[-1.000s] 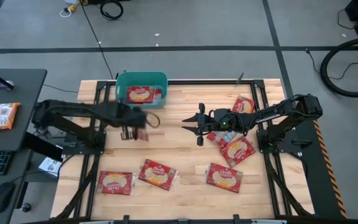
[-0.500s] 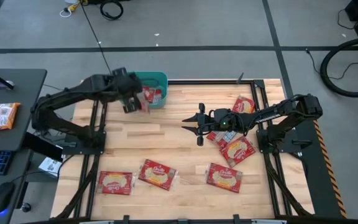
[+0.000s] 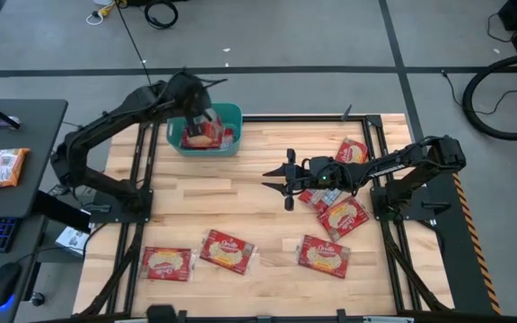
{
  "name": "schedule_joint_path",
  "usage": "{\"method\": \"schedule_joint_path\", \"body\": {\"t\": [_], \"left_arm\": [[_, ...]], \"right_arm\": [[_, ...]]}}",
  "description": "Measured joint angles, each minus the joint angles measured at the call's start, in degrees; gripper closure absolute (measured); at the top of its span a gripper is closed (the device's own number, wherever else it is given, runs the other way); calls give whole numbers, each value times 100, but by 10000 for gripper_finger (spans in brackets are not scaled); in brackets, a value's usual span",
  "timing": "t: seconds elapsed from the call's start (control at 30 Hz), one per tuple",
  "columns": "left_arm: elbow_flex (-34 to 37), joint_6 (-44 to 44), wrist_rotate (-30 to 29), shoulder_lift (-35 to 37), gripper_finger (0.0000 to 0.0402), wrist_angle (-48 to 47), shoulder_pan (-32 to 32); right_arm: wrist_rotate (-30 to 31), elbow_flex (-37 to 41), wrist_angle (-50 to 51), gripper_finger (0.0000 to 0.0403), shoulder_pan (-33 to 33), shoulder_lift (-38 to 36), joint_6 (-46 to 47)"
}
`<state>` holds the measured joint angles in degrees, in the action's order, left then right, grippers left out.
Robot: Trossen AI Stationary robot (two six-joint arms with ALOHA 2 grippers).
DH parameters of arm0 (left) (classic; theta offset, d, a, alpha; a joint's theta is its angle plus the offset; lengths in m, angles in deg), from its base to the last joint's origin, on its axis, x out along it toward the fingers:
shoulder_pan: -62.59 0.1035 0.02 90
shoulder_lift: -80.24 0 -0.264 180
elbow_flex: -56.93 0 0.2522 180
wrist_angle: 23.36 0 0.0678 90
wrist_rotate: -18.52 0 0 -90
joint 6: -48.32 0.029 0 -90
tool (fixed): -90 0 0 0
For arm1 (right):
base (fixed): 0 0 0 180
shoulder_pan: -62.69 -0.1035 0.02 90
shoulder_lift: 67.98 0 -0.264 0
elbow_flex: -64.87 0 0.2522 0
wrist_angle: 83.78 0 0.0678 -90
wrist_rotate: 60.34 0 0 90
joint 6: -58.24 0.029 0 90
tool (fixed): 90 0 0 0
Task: Sort popcorn bags into baskets
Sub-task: Put the popcorn bag into the bin
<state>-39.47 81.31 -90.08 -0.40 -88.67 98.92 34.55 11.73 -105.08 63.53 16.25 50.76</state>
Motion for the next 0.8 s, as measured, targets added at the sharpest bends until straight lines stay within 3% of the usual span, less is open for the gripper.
{"method": "schedule_joint_path", "body": {"t": [0.3,0.57,0.67,0.8], "left_arm": [[3,505,376,-873,401,660,353],[3,1309,-10,-1213,395,-790,490],[120,1317,-99,-1237,377,-1124,577],[162,1220,-320,-1235,317,-1286,559]], "right_arm": [[-7,0,26,276,-25,0,2],[-7,0,25,276,-158,0,2],[-5,0,18,276,-192,0,21],[-4,0,22,276,-216,0,87]]}}
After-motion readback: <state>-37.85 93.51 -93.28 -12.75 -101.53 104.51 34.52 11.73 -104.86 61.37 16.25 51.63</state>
